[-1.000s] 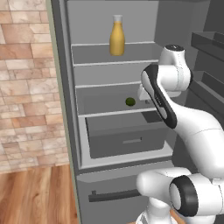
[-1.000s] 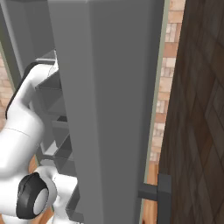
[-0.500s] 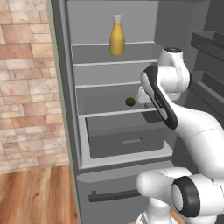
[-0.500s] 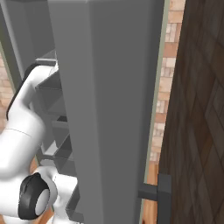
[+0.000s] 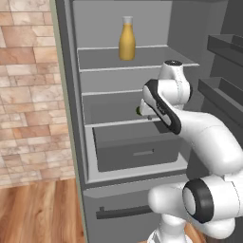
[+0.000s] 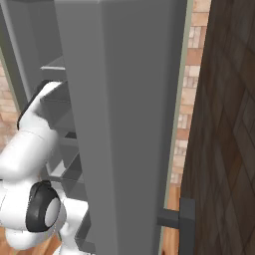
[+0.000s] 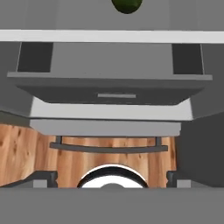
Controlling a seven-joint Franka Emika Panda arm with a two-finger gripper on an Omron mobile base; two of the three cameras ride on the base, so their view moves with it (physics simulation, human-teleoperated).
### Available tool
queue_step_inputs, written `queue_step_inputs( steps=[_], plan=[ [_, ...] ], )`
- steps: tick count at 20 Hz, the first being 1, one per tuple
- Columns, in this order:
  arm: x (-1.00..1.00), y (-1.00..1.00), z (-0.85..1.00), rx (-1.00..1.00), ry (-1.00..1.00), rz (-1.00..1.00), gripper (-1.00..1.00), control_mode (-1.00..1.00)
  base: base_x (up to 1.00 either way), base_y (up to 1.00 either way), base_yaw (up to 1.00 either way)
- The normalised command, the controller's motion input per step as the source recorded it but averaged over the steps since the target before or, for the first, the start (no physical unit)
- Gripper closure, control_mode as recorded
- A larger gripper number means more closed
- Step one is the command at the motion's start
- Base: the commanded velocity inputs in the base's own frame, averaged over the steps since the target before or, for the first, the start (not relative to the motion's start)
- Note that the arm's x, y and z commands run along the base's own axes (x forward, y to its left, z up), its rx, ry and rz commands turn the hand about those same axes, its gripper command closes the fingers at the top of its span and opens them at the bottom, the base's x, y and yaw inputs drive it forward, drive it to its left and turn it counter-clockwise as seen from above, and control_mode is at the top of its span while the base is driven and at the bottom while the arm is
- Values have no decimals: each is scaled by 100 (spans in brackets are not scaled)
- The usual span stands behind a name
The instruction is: Pick lime from the fridge and place it on the plate on the counter.
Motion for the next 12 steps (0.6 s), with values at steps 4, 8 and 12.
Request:
queue_step_inputs(
  steps=[4, 8, 12],
  plan=[
    [97, 1, -44, 0, 1, 0, -100, -100, 0, 0, 0],
    [81, 0, -33, 0, -11, -3, -100, -100, 0, 0, 0],
    [66, 0, -19, 0, -20, -1, -100, -100, 0, 0, 0]
  ],
)
